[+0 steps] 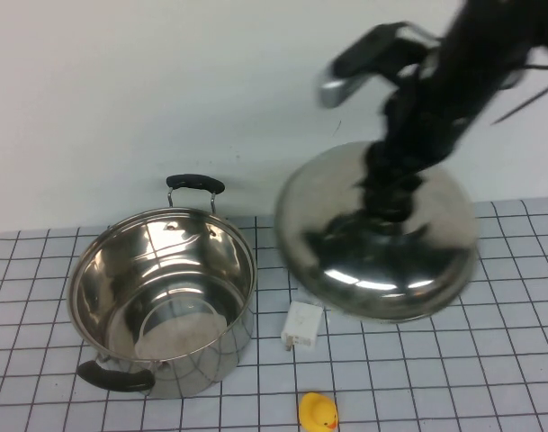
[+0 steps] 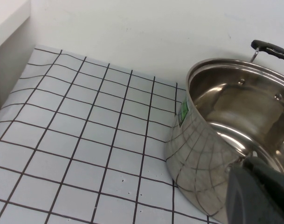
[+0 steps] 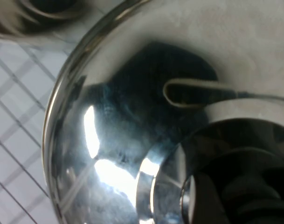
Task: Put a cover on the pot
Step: Place the pot lid on the pot
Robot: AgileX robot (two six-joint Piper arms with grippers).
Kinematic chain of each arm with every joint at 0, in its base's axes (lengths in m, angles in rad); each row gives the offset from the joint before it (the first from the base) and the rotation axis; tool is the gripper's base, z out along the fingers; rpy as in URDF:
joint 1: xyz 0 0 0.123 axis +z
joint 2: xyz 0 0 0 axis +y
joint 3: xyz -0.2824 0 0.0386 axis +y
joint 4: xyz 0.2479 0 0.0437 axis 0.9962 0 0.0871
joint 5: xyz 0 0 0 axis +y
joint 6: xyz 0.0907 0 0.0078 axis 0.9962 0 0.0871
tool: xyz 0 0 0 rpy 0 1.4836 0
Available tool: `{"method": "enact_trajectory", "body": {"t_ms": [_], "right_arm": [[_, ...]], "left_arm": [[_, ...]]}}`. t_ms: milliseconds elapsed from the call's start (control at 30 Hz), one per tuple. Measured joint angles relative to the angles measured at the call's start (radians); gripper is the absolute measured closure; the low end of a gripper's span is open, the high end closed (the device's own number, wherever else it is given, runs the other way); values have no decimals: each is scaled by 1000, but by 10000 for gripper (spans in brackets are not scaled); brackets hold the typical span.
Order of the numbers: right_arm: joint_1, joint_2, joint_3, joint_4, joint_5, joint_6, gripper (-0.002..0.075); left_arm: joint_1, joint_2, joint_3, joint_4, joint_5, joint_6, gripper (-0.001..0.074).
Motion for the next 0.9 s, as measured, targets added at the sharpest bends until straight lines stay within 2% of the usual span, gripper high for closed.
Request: {"method": "enact_trajectory", "body": {"t_ms": [200, 400, 633, 900], "right_arm": [[166, 202, -219, 41, 0, 0, 379], [264, 387, -488, 89, 0, 0, 379], [298, 515, -664, 100, 0, 0, 379], [300, 538, -698, 100, 0, -39, 379]], "left_arm": [[0, 0, 0, 0, 0, 0, 738], [0, 0, 0, 0, 0, 0, 738], [0, 0, 0, 0, 0, -4, 738], [0, 0, 0, 0, 0, -4, 738]]}}
